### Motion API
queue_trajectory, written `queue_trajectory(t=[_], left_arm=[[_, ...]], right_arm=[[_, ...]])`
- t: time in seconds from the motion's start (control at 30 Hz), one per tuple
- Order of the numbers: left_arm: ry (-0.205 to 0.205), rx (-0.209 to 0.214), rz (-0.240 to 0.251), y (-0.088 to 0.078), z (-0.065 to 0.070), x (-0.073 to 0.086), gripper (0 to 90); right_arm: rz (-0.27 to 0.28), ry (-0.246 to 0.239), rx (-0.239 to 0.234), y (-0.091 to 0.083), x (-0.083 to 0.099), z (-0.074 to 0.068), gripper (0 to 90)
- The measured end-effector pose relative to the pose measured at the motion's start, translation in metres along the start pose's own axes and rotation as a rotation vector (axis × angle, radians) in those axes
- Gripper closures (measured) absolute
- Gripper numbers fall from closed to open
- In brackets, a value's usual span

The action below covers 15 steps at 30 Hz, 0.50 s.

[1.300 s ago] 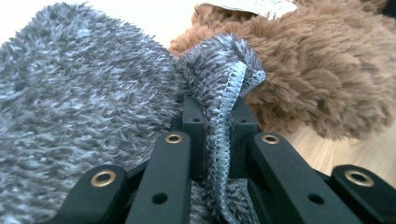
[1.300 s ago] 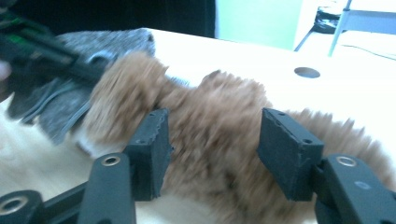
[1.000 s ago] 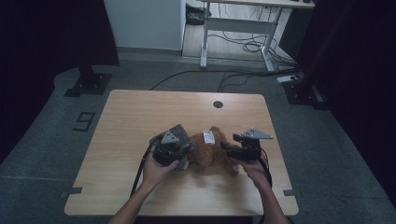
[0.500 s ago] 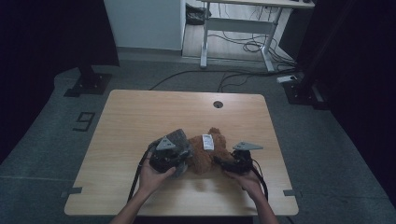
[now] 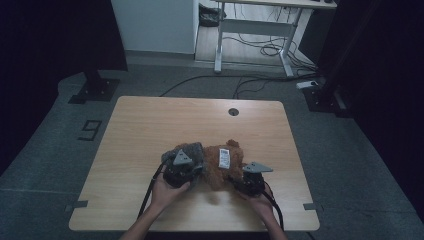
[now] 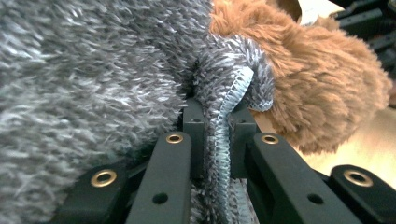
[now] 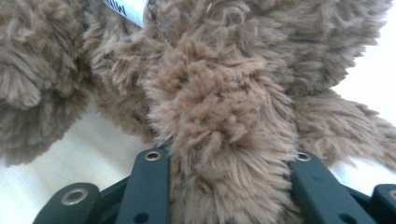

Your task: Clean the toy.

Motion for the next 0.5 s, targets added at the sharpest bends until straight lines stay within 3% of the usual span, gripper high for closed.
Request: queue_trajectory(t=[0.1, 0.2, 0.4, 0.5], left_arm=[[-0.025, -0.006, 0.002, 0.003, -0.008, -0.006, 81.1], [-0.043, 0.015, 0.027, -0.008, -0.006, -0.016, 80.8], [0.031, -0.005, 0.139, -0.035, 0.017, -0.055, 80.9], [0.062, 0.010, 0.123, -0.024, 0.033, -0.075, 81.0]], right_arm=[[0.018, 0.004, 0.030, 0.008, -0.004, 0.003, 66.1], [0.031, 0.008, 0.026, 0.011, -0.006, 0.004, 66.0], [0.043, -0.007, 0.011, 0.008, -0.003, 0.003, 65.9], [0.048, -0.003, 0.009, 0.007, -0.003, 0.002, 65.9]])
Point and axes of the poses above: each handheld gripper's, and its own axes: y roughly forward along the jaws, x roughly out of its underside, z roughly to its right, the point moved 9 cm from there along y, roughly forward along the jaws, and after that the axes turned 7 degrees about x, right-handed, at the moved point
